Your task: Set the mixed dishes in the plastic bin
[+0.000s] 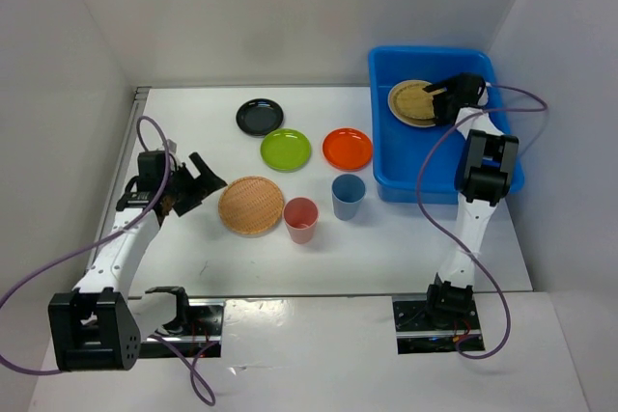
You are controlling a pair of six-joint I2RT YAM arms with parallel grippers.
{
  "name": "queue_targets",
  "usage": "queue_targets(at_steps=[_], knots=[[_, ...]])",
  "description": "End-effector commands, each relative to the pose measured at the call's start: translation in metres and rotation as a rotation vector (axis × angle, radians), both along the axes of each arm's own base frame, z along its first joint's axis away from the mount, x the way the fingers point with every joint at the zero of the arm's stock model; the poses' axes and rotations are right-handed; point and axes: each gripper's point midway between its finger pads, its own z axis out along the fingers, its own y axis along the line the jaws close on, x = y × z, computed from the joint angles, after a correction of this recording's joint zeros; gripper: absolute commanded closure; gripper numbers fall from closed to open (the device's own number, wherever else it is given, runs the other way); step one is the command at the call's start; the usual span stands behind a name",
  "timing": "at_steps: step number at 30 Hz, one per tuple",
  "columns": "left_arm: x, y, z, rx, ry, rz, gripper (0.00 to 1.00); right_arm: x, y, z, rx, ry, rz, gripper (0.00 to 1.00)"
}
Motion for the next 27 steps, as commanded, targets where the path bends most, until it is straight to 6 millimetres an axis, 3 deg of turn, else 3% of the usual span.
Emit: queue_targets(at_steps=[1,2,5,6,7,11,15,20,24,27], knots=[[0.007,0.007,-0.015,0.042,0.030,0.057,0.00,-0.008,-0.004,0.012,0.012,0.041,0.052,0.07],[0.004,0.009,-0.024,0.049,0.056,0.064,0.00,-0.014,-0.003,0.026,0.002,0.047,0.060,0.04],[0.006,0.009,-0.032,0.071,0.078,0.076,0.00,-0.033,-0.002,0.038,-0.024,0.056,0.047,0.01],[0.006,0.010,-0.036,0.078,0.089,0.082,0.00,-0.038,-0.001,0.070,-0.048,-0.001,0.050,0.01],[0.009,0.010,-0.034,0.084,0.079,0.094,0.00,-0.051,0.002,0.065,-0.042,0.020,0.051,0.01],[0.009,0.014,-0.046,0.113,0.080,0.113,0.00,-0.087,0.004,0.113,-0.095,-0.031,0.027,0.01],[0.009,0.000,-0.061,0.057,0.093,0.057,0.00,-0.113,0.018,0.130,-0.078,-0.092,0.073,0.01],[0.012,-0.017,-0.085,-0.053,0.119,-0.016,0.00,-0.139,0.053,0.143,-0.024,-0.164,0.232,0.01],[0.016,-0.029,-0.100,-0.095,0.166,-0.087,0.00,-0.159,0.082,0.186,-0.093,-0.264,0.342,0.01],[0.018,-0.029,-0.110,-0.120,0.180,-0.101,0.07,-0.176,0.107,0.210,-0.098,-0.327,0.440,0.01]])
